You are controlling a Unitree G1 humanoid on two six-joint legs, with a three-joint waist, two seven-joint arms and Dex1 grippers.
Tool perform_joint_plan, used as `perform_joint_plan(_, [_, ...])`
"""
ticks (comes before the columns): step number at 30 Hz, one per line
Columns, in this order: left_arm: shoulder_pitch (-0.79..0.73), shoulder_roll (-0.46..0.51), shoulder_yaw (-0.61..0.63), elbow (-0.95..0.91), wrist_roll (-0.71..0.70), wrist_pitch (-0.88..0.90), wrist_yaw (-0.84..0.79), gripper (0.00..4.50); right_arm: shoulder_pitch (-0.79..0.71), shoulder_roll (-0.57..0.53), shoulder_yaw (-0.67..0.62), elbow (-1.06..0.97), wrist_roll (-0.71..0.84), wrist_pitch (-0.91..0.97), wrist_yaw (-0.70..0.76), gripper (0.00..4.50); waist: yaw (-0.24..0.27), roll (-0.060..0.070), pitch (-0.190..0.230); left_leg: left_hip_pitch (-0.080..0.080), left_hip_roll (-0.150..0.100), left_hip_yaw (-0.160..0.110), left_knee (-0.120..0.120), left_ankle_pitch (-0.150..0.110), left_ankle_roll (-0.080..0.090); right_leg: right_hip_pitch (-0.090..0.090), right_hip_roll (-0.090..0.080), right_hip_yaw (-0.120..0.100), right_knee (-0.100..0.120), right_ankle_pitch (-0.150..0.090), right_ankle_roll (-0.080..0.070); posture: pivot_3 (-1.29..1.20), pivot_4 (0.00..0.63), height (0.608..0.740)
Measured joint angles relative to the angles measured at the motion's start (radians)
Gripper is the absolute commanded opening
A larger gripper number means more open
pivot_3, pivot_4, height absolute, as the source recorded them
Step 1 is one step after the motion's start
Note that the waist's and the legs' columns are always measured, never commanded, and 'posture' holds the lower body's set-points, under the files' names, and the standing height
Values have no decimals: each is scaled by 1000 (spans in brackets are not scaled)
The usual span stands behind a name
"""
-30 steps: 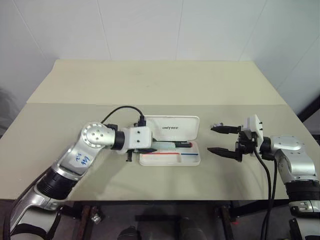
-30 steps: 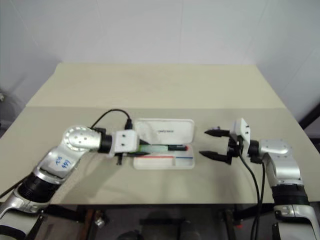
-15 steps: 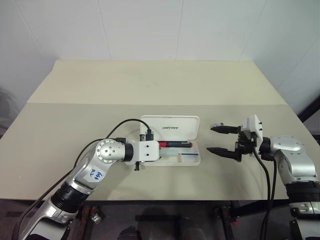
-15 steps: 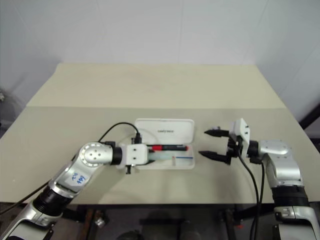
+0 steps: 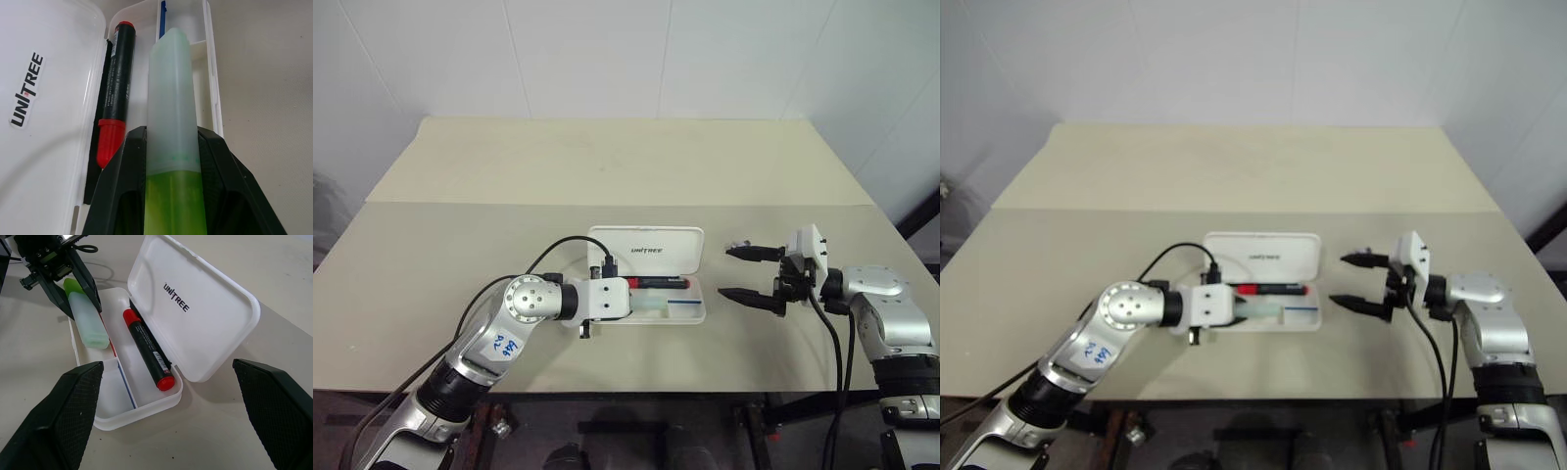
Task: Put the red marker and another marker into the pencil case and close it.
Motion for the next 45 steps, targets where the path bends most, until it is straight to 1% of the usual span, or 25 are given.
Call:
perform_joint_plan(1, [0, 0, 0, -3, 1, 4, -1, 1721, 0, 0, 0, 0, 0, 0, -1, 4500, 0, 0, 0, 0, 0, 0, 0, 0, 0, 0, 0, 0, 0, 0, 0, 0, 150, 740])
perform_joint_plan(3, [0, 0, 0, -7, 1, 11, -1, 2219, 0, 0, 0, 0, 0, 0, -3, 4500, 0, 0, 0, 0, 0, 0, 0, 0, 0, 0, 0, 0, 0, 0, 0, 0, 150, 740])
perform_joint_plan(10, [5, -7, -3, -30, 0, 47, -10, 4483, 0, 0, 0, 0, 1, 0, -5, 4500, 0, 0, 0, 0, 0, 0, 0, 0, 0, 0, 0, 0, 0, 0, 0, 0, 150, 740])
perform_joint_plan(21, [4, -14, 12, -67, -28, 107, -9, 4483, 0, 0, 0, 0, 1, -1, -5, 4500, 0, 0, 0, 0, 0, 0, 0, 0, 0, 0, 0, 0, 0, 0, 0, 0, 150, 740])
perform_joint_plan(23, [4, -30, 40, -72, -59, 126, -9, 4483, 0, 0, 1, 0, -1, -2, -5, 4500, 0, 0, 0, 0, 0, 0, 0, 0, 0, 0, 0, 0, 0, 0, 0, 0, 150, 740])
perform_joint_plan(26, [5, -45, 135, -109, -150, 134, -10, 4483, -12, 0, 4, 21, -10, -6, -7, 4500, -2, 0, 0, 0, 0, 0, 0, 0, 0, 0, 0, 0, 0, 0, 0, 0, 150, 740])
perform_joint_plan(28, [15, -46, 206, -134, -216, 135, -12, 4483, -42, 4, 8, 65, -25, -19, -12, 4500, -5, 0, 0, 1, 0, 0, 0, 0, 0, 0, 0, 0, 0, 0, 0, 0, 150, 740])
perform_joint_plan(31, [55, -55, 276, -149, -303, 123, -15, 4483, -99, 23, 9, 136, -50, -51, -41, 4500, -6, 0, 0, 1, 0, 0, 0, 0, 0, 0, 0, 0, 1, 0, 0, 0, 150, 740])
perform_joint_plan(35, [102, -54, 354, -162, -437, 111, -52, 4483, -188, 83, 13, 290, -116, -134, -128, 4500, -10, 0, 0, 1, 0, 0, 0, 0, 0, 0, 0, 0, 1, 0, 0, 0, 150, 740])
perform_joint_plan(39, [137, 5, 428, -178, -529, 111, -91, 4483, -243, 133, 28, 430, -184, -207, -202, 4500, -15, 0, 0, 0, 0, 0, 0, 0, 0, 0, 0, 0, 1, 0, 0, 0, 150, 740])
perform_joint_plan(42, [157, 46, 482, -173, -571, 108, -112, 4483, -280, 149, 51, 514, -213, -259, -193, 4500, -18, 0, 0, 0, 0, 0, 0, 0, 0, 0, 0, 0, 1, 0, 0, 0, 150, 740])
perform_joint_plan(45, [166, 90, 533, -160, -617, 108, -134, 4483, -354, 150, 67, 612, -248, -308, -153, 4500, -28, 0, 0, 0, 0, 0, 0, 0, 0, 0, 0, 0, 2, 0, 1, 0, 150, 740])
